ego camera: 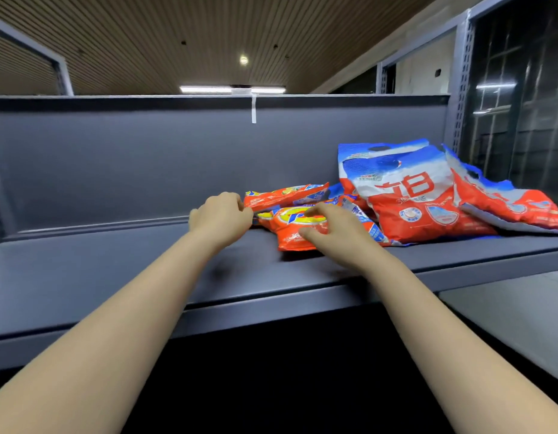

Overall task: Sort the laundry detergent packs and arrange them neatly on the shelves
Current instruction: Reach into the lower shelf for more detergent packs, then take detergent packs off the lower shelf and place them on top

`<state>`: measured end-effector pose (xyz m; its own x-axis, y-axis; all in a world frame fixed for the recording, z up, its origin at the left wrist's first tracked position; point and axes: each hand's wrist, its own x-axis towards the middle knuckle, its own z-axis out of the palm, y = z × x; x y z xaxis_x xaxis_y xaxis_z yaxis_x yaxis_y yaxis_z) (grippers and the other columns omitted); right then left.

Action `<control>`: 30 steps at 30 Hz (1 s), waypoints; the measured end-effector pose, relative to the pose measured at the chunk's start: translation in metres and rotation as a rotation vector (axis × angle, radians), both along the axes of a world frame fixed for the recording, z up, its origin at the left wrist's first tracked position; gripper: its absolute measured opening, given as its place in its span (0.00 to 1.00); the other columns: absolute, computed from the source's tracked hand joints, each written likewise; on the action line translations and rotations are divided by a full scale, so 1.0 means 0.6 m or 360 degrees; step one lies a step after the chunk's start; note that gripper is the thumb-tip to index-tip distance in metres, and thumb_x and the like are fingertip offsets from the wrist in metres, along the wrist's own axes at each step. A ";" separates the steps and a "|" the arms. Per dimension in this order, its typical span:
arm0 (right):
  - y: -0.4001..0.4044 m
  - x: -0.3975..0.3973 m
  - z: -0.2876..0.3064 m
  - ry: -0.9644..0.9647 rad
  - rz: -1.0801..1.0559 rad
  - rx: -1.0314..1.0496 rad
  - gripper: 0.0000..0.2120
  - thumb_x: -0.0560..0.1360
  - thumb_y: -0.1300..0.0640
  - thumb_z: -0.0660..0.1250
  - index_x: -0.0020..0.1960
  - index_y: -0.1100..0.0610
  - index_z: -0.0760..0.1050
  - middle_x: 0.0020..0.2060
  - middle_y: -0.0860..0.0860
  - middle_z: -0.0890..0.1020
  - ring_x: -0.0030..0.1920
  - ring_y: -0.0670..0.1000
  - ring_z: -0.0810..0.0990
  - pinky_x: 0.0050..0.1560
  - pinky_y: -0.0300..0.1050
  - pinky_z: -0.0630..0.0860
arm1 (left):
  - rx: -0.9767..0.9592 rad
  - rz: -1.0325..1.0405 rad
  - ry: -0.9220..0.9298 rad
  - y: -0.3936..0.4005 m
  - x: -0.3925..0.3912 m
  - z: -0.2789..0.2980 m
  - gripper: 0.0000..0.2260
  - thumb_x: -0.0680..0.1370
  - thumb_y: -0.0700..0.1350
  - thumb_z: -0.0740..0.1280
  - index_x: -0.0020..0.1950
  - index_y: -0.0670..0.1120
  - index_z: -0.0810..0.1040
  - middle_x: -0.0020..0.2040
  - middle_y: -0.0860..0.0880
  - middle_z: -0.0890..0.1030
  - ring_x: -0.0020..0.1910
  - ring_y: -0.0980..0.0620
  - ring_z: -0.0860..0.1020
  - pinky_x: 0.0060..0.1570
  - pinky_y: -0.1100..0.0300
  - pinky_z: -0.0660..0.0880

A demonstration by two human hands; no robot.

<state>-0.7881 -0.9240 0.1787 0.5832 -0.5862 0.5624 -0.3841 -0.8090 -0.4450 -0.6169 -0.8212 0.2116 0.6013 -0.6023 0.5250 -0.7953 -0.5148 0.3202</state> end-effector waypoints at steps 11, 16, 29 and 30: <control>0.211 0.018 -0.027 -0.0244 0.0314 -0.0009 0.13 0.76 0.56 0.67 0.60 0.54 0.76 0.56 0.47 0.80 0.58 0.43 0.75 0.54 0.32 0.65 | -0.0366 0.0033 -0.0219 0.292 0.027 -0.035 0.10 0.78 0.50 0.59 0.47 0.48 0.77 0.42 0.54 0.80 0.44 0.46 0.76 0.41 0.57 0.67; 0.324 0.052 -0.071 -0.0243 0.0428 0.0068 0.11 0.76 0.55 0.67 0.58 0.49 0.77 0.52 0.41 0.80 0.55 0.39 0.75 0.50 0.29 0.66 | -0.0433 0.0139 -0.0229 0.444 0.059 -0.076 0.09 0.77 0.50 0.61 0.46 0.49 0.79 0.37 0.56 0.77 0.44 0.47 0.78 0.42 0.58 0.66; 0.608 0.220 -0.188 -0.0012 0.0937 0.0283 0.11 0.75 0.51 0.65 0.57 0.42 0.75 0.52 0.36 0.80 0.56 0.33 0.75 0.57 0.29 0.67 | -0.0220 0.0491 -0.0073 0.786 0.144 -0.231 0.08 0.77 0.55 0.62 0.41 0.53 0.76 0.34 0.57 0.79 0.36 0.53 0.77 0.35 0.59 0.66; 0.627 0.234 -0.197 0.0025 0.0973 0.0284 0.11 0.75 0.50 0.65 0.57 0.41 0.75 0.53 0.36 0.79 0.56 0.33 0.75 0.57 0.28 0.67 | -0.0198 0.0531 -0.0051 0.810 0.151 -0.241 0.08 0.77 0.55 0.62 0.42 0.53 0.77 0.35 0.57 0.80 0.36 0.53 0.77 0.35 0.59 0.67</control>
<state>-0.6478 -0.5481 0.0608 0.8497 -0.2284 0.4753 0.1161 -0.7982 -0.5911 -0.5265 -0.3354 0.0673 0.7364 -0.3056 0.6036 -0.6004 -0.7065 0.3747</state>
